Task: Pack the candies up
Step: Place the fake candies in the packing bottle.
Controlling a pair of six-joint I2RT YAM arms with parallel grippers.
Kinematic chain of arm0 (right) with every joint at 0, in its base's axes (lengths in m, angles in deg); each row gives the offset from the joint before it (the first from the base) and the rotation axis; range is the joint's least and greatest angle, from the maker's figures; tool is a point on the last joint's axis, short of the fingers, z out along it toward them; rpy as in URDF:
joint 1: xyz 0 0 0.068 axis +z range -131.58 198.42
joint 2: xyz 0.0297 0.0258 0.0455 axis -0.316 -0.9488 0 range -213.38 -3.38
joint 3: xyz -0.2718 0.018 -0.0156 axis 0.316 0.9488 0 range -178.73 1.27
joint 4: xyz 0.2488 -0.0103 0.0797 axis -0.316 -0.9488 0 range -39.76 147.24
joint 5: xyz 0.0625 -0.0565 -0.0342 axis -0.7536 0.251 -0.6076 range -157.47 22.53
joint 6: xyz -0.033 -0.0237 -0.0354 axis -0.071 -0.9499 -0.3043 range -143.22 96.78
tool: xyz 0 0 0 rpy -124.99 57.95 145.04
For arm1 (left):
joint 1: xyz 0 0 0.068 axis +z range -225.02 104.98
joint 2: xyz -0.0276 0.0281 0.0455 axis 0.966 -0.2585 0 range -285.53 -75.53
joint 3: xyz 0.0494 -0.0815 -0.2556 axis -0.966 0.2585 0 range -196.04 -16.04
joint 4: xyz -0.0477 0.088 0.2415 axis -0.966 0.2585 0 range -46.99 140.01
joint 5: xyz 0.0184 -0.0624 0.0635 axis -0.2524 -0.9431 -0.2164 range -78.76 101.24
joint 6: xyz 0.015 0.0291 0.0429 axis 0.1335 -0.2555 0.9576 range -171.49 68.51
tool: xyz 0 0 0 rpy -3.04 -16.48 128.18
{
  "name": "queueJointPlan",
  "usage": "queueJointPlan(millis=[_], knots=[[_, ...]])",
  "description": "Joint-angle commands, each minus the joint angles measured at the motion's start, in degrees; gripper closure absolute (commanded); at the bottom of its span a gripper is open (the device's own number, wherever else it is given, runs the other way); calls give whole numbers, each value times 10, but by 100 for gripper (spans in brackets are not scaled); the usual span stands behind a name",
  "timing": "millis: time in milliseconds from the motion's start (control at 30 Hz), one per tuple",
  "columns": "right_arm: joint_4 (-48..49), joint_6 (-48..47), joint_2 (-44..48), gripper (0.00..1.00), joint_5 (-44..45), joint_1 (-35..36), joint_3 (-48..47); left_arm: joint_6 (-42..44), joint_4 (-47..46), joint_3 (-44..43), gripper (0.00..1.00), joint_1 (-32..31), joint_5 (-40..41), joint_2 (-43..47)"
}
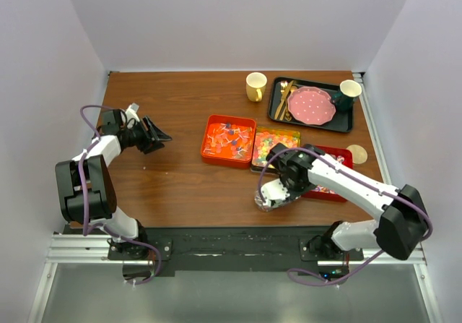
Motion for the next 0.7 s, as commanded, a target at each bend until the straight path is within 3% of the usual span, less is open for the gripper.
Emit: queueJointPlan(millis=[0,167,333,533,667], knots=[[48,33,29,100,-71,-26,41,-10,-24,2,43,-1,-19,1],[66,61,45,100,-142,-62,47,-16,-31,9,43,-1,-22,1],[64,77,42,100,-142,-64,21,-18,-30,6,43,-1,-24,-1],[18,58,-49,100,-79,-65,-152,-20,-35,13,43,-1,-23,6],[-44,60,-175,100,-15,-66,-323,-21,-37,22,43,-1,-25,19]])
